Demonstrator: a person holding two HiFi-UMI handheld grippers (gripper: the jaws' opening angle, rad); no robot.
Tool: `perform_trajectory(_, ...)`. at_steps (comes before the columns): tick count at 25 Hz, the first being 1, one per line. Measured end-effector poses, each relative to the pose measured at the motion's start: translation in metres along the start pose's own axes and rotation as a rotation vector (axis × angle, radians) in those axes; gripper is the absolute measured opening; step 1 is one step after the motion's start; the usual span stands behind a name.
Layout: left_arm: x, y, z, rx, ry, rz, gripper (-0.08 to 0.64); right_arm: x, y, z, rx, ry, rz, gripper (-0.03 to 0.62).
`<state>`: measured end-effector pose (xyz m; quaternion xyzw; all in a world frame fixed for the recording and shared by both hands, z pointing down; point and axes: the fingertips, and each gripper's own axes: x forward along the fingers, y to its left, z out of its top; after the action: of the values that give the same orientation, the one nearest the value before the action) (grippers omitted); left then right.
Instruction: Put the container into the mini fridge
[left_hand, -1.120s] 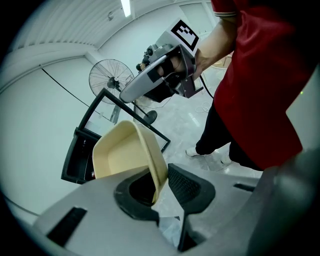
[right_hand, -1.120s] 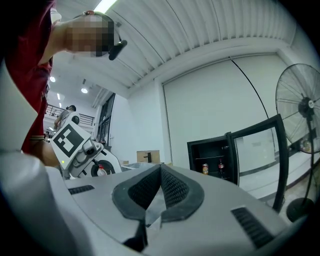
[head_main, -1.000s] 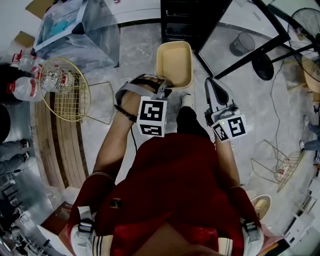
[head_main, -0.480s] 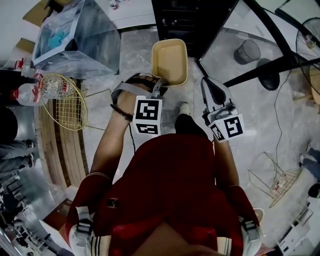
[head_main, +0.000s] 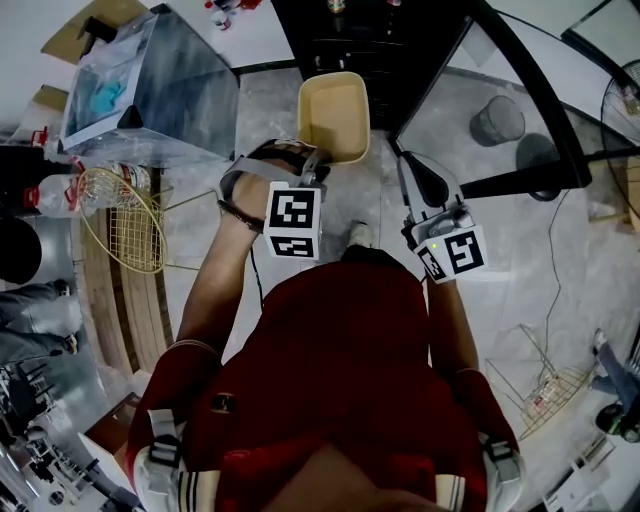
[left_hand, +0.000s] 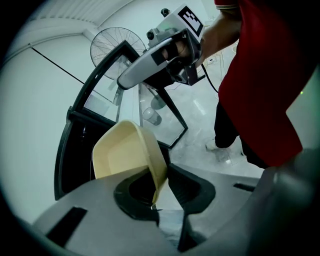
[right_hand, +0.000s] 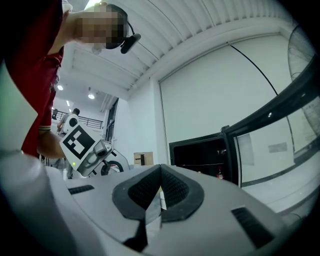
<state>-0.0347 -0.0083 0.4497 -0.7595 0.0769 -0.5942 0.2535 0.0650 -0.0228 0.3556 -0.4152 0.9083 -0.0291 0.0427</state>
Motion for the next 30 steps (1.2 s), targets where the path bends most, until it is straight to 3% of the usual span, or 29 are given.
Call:
perform_trajectory(11,0.069,0.079,0.012,-0.031,0.049,-0.005,0.074,0.021,-0.086,-0.007,0.031,0.018,0.003,-0.002)
perform_trajectory(30,0.172,0.179,-0.021,-0.029,0.059,-0.013,0.074,0.07,-0.145,-0.014,0.051,0.064,-0.119,-0.002)
